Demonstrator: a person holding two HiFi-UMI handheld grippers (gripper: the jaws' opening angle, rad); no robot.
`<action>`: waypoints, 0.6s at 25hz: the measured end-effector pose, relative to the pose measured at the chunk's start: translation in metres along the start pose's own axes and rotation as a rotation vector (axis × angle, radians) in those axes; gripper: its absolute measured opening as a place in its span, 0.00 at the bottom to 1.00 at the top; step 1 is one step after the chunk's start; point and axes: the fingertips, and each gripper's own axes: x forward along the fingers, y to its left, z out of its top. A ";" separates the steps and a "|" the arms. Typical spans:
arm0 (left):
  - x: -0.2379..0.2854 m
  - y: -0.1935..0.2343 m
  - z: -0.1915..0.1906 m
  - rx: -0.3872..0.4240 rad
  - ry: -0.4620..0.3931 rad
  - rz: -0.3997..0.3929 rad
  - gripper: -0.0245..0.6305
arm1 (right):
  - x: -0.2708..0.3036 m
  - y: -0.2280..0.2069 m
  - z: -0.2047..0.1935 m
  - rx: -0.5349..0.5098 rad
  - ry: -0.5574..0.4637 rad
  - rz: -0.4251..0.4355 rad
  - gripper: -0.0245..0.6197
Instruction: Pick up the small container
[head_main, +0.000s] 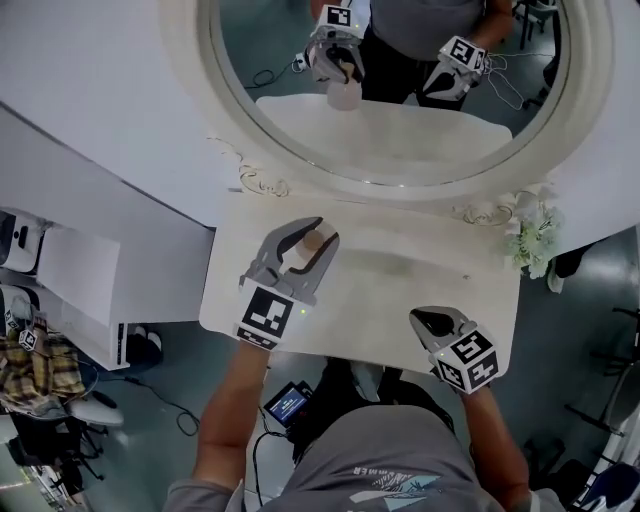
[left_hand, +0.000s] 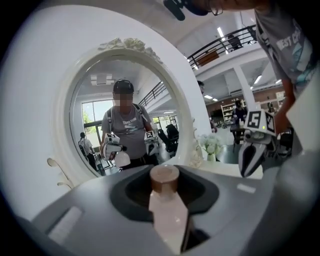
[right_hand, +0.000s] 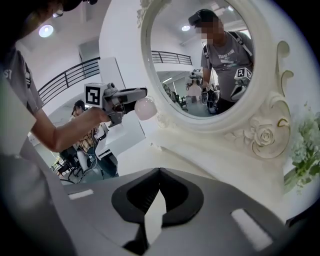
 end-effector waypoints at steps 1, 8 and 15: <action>-0.007 -0.003 0.006 0.009 0.000 0.000 0.22 | -0.006 0.000 0.006 -0.008 -0.019 -0.001 0.04; -0.052 -0.032 0.065 0.014 -0.061 -0.015 0.22 | -0.059 -0.002 0.051 -0.071 -0.166 -0.018 0.04; -0.080 -0.060 0.075 0.024 -0.020 -0.012 0.22 | -0.102 -0.003 0.078 -0.122 -0.304 -0.030 0.04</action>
